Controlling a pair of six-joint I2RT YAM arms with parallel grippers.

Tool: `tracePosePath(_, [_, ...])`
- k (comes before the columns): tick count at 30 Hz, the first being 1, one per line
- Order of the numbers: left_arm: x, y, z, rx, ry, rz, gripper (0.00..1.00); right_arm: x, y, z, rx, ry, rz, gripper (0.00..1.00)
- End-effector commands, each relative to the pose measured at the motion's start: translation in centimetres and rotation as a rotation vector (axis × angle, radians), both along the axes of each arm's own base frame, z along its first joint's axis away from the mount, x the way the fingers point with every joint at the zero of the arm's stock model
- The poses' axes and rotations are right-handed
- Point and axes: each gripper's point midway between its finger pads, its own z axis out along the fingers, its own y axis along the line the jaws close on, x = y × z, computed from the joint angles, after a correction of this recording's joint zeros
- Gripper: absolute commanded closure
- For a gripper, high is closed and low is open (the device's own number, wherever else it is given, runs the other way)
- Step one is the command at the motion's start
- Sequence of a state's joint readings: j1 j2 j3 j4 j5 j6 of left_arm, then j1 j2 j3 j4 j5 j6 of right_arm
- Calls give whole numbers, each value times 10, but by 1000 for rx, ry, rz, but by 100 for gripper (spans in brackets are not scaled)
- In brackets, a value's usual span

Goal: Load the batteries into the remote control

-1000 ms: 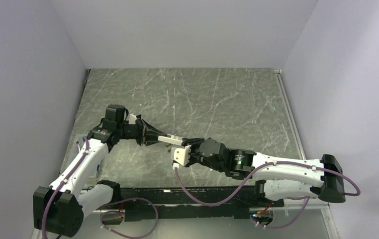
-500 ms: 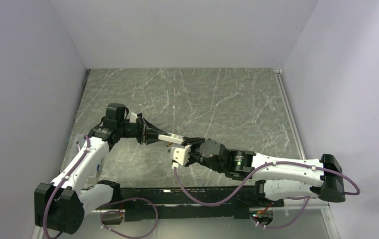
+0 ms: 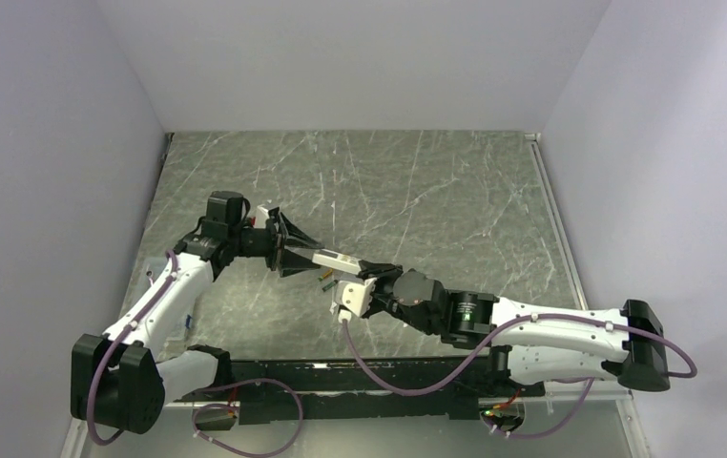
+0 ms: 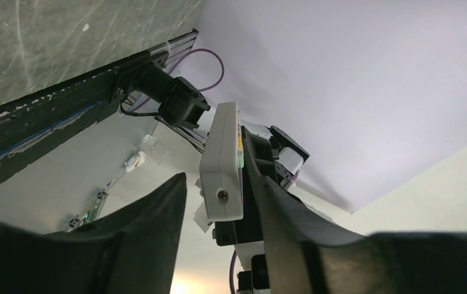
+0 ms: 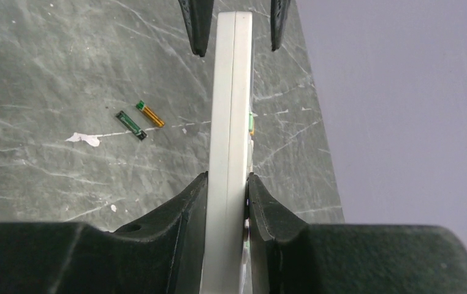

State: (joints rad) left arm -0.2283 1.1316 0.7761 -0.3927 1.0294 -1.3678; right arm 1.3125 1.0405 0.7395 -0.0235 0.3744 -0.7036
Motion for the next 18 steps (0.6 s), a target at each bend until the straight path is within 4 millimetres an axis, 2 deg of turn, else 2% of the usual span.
tracePosePath(1, [2, -2, 19, -54, -129, -28, 43, 3, -7, 18, 83, -19, -44, 100])
tracePosePath(10, [8, -3, 24, -56, -243, -36, 22, 3, -18, 15, 114, 29, -90, 100])
tracePosePath(14, [10, -1, 27, -8, -342, -62, 1, 1, -24, 8, 103, 73, -117, 100])
tracePosePath(18, [11, 2, 20, 50, -399, -109, 0, 1, -29, 8, 133, 111, -138, 100])
